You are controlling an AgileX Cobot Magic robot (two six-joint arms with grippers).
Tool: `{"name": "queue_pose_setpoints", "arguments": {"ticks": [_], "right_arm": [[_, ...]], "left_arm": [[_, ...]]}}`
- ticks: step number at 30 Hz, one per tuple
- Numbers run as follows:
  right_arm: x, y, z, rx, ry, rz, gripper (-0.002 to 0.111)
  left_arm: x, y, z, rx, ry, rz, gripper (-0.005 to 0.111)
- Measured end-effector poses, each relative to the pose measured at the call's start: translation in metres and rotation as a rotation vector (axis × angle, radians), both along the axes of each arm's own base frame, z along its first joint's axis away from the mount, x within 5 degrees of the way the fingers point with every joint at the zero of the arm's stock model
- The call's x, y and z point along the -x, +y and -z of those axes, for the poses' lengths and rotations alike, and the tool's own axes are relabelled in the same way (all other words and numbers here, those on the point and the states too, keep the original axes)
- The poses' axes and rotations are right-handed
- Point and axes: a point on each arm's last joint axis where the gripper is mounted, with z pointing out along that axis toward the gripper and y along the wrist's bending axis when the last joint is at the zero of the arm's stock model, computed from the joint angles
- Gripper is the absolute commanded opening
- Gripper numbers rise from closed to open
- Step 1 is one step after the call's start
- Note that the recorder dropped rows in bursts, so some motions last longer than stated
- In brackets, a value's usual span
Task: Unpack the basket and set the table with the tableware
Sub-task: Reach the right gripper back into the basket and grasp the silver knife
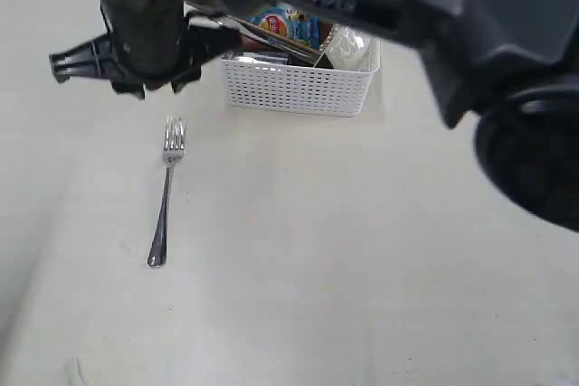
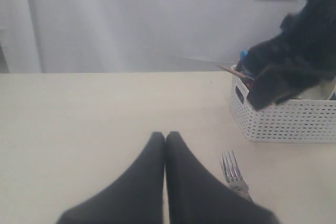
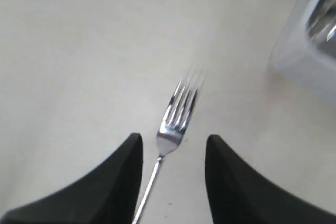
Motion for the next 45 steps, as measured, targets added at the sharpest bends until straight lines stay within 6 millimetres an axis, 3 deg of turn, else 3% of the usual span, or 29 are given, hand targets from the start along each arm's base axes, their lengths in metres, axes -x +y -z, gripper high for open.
{"name": "queue_pose_setpoints", "arguments": {"ticks": [4,7,10,13,16,29,40,45], "right_arm": [[-0.018,-0.032,-0.048,0.032,-0.146,-0.109,0.038],[-0.038,-0.058,-0.066,0.076,-0.211,-0.151,0.038],[-0.059,-0.081,-0.068,0.146,-0.242,-0.201,0.038],[-0.078,-0.096,-0.058,0.237,-0.262,-0.286,0.038],[-0.091,-0.098,-0.042,0.291,-0.273,-0.374,0.038],[-0.127,-0.110,0.031,0.254,-0.136,-0.516,0.045],[-0.138,-0.108,0.054,0.234,-0.160,-0.513,0.045],[-0.144,-0.106,0.065,0.227,-0.182,-0.512,0.039]], "left_arm": [[0.000,0.000,0.000,0.000,0.000,0.000,0.000],[0.000,0.000,0.000,0.000,0.000,0.000,0.000],[0.000,0.000,0.000,0.000,0.000,0.000,0.000],[0.000,0.000,0.000,0.000,0.000,0.000,0.000],[0.000,0.000,0.000,0.000,0.000,0.000,0.000],[0.000,0.000,0.000,0.000,0.000,0.000,0.000],[0.000,0.000,0.000,0.000,0.000,0.000,0.000],[0.000,0.000,0.000,0.000,0.000,0.000,0.000]]}}
